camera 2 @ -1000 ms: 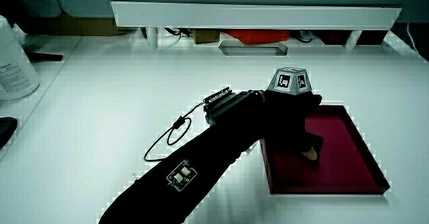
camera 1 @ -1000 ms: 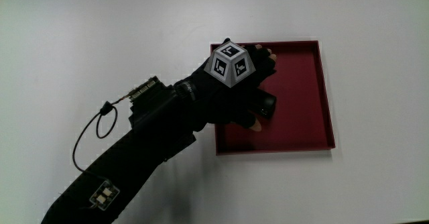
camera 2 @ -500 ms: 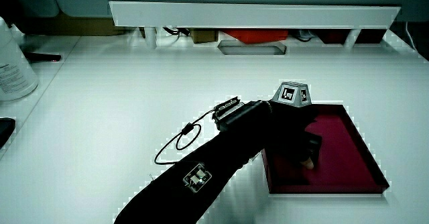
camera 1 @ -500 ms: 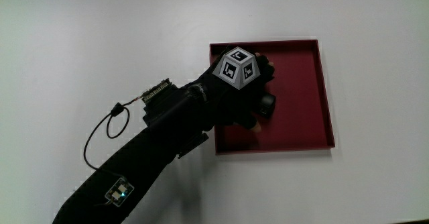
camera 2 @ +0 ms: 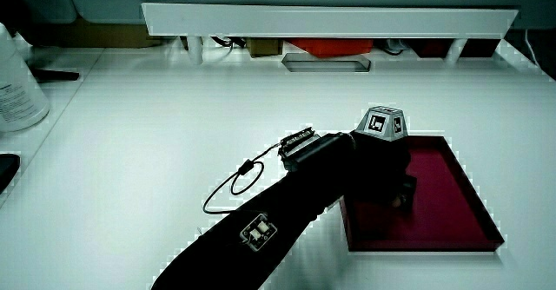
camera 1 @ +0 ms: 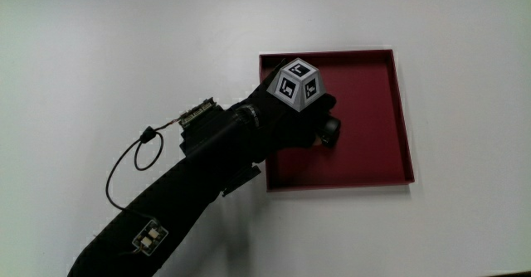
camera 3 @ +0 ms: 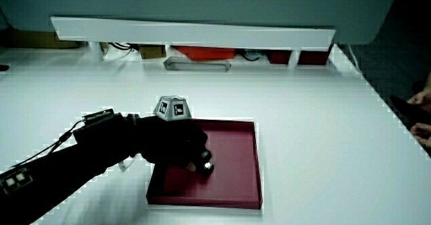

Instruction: Pick stapper from plate

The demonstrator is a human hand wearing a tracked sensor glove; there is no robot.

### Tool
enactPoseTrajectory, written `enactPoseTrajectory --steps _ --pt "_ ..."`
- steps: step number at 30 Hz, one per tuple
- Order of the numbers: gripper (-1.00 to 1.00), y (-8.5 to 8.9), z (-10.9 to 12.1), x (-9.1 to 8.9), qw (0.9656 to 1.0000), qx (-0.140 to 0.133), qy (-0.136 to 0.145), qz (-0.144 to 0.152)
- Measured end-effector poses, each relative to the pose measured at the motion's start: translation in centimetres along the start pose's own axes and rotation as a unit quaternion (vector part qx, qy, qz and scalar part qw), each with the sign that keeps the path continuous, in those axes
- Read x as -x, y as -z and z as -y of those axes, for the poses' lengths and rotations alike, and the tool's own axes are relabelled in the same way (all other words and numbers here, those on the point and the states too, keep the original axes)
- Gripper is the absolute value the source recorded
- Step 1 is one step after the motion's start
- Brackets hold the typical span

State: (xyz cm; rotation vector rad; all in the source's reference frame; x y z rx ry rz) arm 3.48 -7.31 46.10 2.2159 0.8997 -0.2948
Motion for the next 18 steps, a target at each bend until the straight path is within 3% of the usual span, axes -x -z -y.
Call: enactPoseTrajectory --steps 6,18 --pt "1.0 -0.2 0.3 -0.2 0.9998 -0.01 0.014 0.003" --pt "1.0 -3.8 3.7 -1.5 0.9967 -0.066 0.047 -0.012"
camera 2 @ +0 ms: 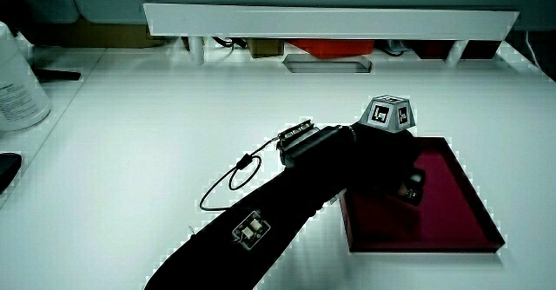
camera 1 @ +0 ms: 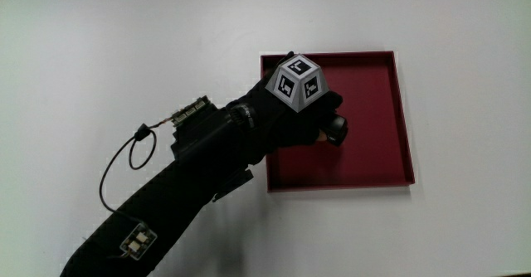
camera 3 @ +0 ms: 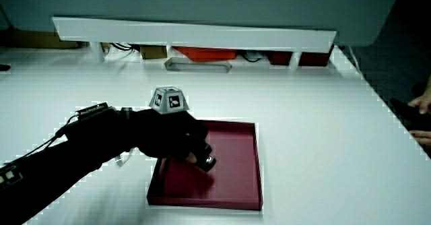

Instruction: Pick stapper from plate

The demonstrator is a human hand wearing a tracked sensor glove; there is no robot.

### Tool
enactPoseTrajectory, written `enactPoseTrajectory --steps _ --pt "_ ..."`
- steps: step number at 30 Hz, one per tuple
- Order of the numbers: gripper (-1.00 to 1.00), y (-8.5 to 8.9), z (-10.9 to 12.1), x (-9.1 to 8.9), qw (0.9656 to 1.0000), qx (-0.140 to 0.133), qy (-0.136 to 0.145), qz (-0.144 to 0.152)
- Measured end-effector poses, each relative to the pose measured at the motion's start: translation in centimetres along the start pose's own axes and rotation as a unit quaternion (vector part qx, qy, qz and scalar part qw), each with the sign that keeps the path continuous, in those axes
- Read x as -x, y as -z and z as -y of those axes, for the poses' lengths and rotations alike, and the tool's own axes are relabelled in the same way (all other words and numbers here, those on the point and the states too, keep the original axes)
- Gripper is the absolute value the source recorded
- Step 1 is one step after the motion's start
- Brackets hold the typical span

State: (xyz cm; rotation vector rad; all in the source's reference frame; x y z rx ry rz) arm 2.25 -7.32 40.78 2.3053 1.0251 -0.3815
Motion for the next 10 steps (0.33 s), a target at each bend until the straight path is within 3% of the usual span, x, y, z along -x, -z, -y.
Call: enactPoseTrajectory --steps 5,9,10 --pt "1.0 -2.1 1.6 0.4 0.9996 -0.028 0.007 -0.006" --pt "1.0 -3.3 2.8 1.4 0.9976 -0.054 0.029 -0.032" --pt "1.0 -3.6 3.2 1.7 0.9978 -0.053 0.032 -0.025"
